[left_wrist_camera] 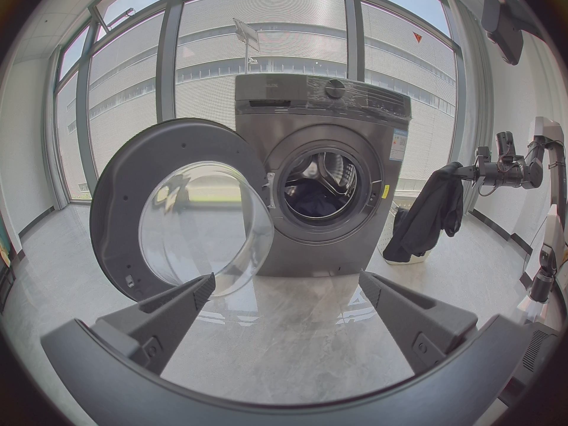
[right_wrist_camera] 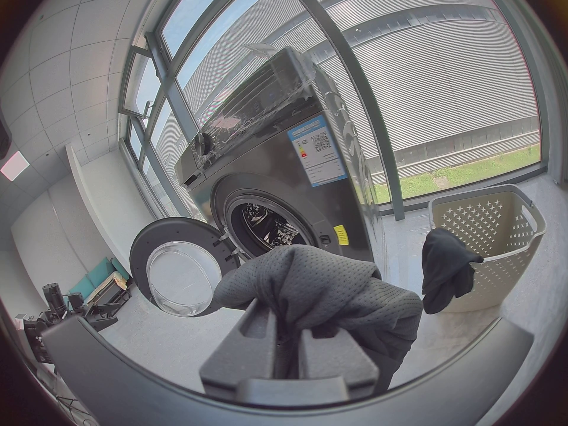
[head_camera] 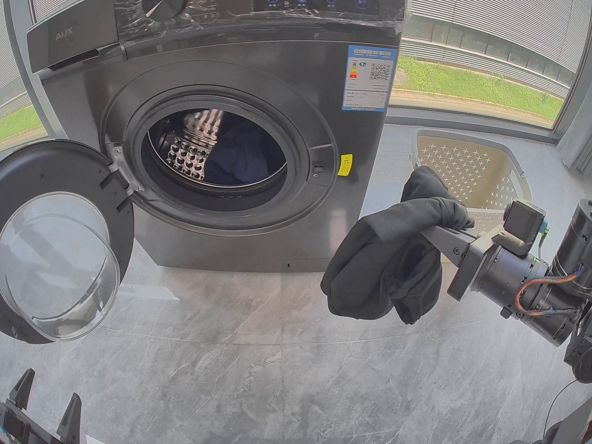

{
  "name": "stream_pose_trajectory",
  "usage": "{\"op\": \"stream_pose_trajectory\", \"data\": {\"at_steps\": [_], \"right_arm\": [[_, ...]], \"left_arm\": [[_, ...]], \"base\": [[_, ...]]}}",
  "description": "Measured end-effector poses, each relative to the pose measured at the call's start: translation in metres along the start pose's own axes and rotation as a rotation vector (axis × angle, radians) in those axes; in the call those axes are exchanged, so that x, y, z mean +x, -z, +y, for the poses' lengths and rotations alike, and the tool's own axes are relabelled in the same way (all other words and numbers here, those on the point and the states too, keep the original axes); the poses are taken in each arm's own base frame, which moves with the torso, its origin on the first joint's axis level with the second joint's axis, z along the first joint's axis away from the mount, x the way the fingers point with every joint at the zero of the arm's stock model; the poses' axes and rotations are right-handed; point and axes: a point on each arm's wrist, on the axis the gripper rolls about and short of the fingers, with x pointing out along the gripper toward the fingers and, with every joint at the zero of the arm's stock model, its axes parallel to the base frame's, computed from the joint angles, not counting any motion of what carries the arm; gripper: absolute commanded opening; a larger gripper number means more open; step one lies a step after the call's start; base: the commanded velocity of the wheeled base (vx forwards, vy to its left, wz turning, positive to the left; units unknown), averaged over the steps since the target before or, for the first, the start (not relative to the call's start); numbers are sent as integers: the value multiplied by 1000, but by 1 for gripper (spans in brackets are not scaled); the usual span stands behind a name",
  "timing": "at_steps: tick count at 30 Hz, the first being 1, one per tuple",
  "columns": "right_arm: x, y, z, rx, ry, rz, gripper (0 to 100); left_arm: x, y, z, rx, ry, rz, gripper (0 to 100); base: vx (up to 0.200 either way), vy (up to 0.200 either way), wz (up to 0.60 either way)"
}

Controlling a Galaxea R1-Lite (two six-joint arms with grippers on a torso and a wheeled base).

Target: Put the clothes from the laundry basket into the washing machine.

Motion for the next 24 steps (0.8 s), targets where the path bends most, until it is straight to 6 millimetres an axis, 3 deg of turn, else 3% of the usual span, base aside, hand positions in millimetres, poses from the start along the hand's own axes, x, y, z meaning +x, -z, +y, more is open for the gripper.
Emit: {"op": "stream_pose_trajectory", "data": {"at_steps": [7,24], "right_arm": [[0,0,0,1,-1,0,0],[4,3,0,1,2,11,0]], "left_arm": [[0,0,0,0,1,0,100],[0,0,0,3,0,0,100]], "base": [[0,200,0],[0,0,0]]}}
